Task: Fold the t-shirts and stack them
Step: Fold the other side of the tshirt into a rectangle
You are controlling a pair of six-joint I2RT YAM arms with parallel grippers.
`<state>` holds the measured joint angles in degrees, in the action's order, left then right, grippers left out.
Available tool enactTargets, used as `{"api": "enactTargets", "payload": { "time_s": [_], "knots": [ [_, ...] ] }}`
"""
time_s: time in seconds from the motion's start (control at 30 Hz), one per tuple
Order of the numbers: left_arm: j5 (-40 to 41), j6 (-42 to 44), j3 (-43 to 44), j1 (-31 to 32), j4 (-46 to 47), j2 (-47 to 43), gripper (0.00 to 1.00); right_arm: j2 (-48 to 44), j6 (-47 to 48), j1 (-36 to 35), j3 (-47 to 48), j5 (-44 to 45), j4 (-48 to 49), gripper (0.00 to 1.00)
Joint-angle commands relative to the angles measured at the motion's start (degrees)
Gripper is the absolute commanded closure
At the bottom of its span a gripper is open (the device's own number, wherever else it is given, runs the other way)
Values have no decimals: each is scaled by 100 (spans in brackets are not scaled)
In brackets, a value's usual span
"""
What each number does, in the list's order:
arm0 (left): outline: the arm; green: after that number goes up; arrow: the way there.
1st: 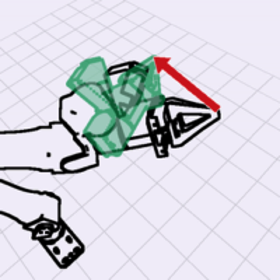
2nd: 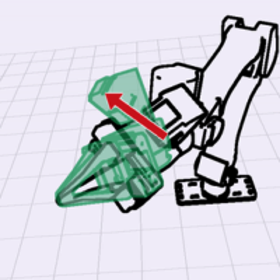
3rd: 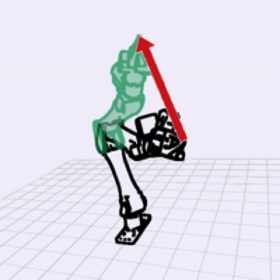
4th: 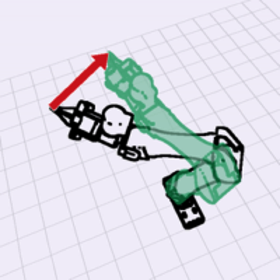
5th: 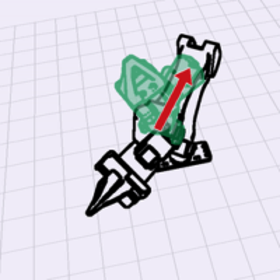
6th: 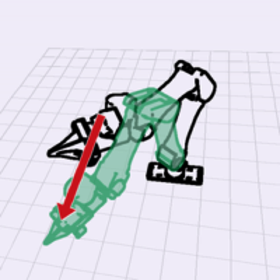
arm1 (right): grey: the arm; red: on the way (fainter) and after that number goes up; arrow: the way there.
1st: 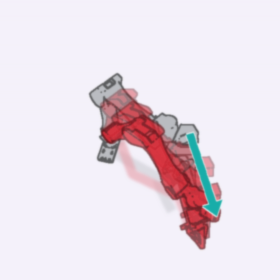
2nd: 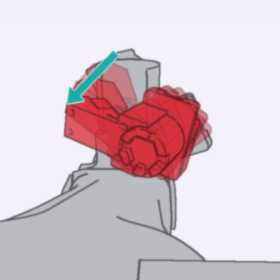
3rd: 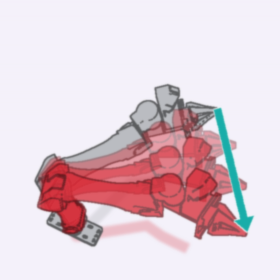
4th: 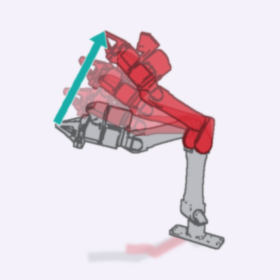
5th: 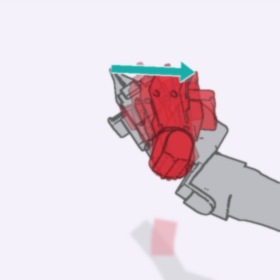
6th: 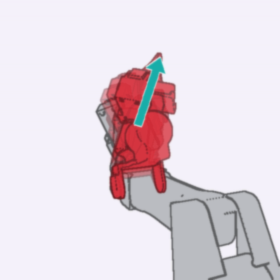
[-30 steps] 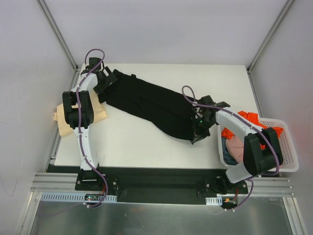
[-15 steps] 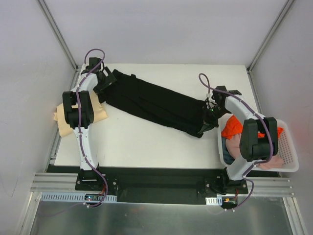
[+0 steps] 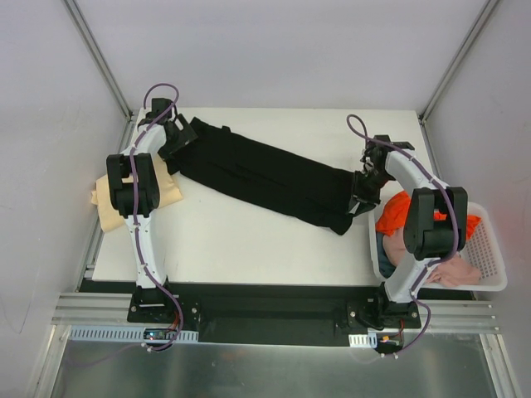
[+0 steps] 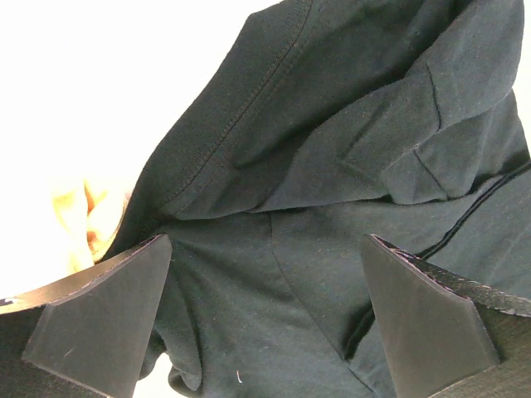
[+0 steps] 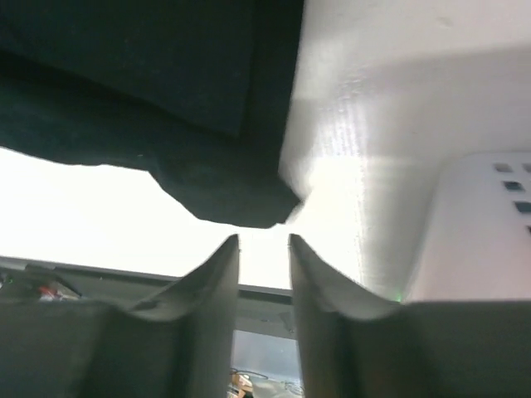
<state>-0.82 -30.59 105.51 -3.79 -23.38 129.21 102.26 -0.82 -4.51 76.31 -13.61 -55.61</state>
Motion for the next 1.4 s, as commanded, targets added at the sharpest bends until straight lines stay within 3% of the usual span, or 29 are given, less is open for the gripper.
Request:
{"api": "enactTargets", "payload": {
  "time_s": [0.0, 0.1, 0.17, 0.2, 0.53, 0.73, 0.87, 1.03, 1.07, 1.13, 1.23, 1.37],
  "knots": [
    [91, 88, 189, -43, -106, -10, 1, -162, -15, -49, 357, 499, -239, 57],
    [-155, 53, 180, -43, -106, -36, 1, -381, 56, -242, 428, 560, -204, 46],
    [-278, 27, 171, -43, -114, -97, 1, -540, 257, -409, 446, 692, -178, 27],
    [-304, 27, 163, -43, -106, -115, 1, -662, 310, -610, 454, 727, -160, 4],
    [-375, -44, -215, 10, -106, -1071, 1, -1033, 328, -1570, -98, 640, 534, 3],
    [-173, -149, -750, 212, -97, -1758, 1, -1418, -514, -1816, -914, 1605, 1034, 3],
    [-199, -246, -1067, 362, -9, -1899, 1, -1919, -674, -1965, -2056, 1414, 1912, 3],
    [-313, -333, -1217, 660, 52, -1654, 1, -1771, -893, -2097, -2270, 1878, 2063, 2],
    [-383, -369, -1235, 669, 61, -1601, 1, -1658, -894, -2115, -2270, 1992, 2124, 15],
    [-445, -413, -1244, 687, 79, -1460, 1, -1508, -920, -2115, -2183, 2089, 2177, 31],
    [-428, -422, -1200, 687, 96, -1293, 1, -1130, -894, -2115, -1920, 2187, 2107, 45],
    [-173, -334, -1068, 687, 79, -1030, 1, -901, -937, -2115, -1830, 2397, 1950, 46]
  ]
}}
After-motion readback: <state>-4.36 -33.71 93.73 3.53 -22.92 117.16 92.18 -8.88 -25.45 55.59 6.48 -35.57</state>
